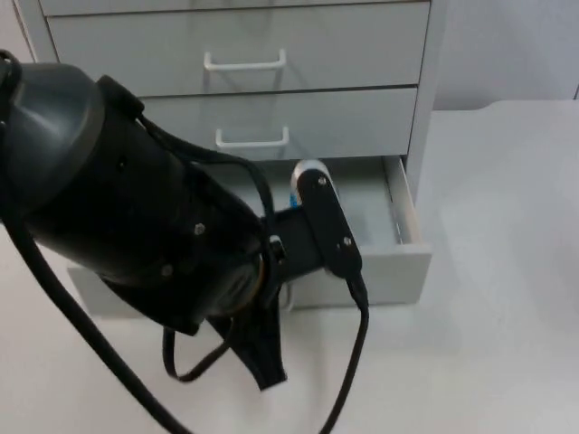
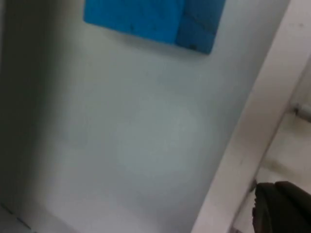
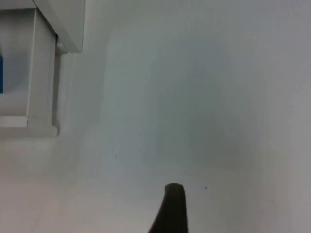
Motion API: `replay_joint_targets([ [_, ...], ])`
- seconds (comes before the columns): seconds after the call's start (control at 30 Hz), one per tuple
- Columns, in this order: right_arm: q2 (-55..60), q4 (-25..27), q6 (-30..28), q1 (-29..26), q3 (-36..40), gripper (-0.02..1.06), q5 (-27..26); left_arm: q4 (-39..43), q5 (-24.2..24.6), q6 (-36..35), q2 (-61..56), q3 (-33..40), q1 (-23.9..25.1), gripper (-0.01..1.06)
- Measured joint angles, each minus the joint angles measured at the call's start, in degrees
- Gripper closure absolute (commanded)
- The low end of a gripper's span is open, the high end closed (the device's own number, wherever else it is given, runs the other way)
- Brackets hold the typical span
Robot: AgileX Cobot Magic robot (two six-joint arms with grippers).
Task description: Open the drawer with the left hand, place the block into the drawer with the right hand, then close the drawer with the left hand.
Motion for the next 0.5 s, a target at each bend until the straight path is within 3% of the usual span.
replay_joint_targets([
  [0.17,0.0,0.0,-0.2,0.0,0.0,0.36,-0.1,9.3,1.0,-9.2,0.0,-0.2,2.5,1.05],
  [0.5,0.0,0.0,-1.0,0.0,0.0,0.36,-0.6,11.2,0.9,-12.6,3.1,-5.6,8.5,1.05],
])
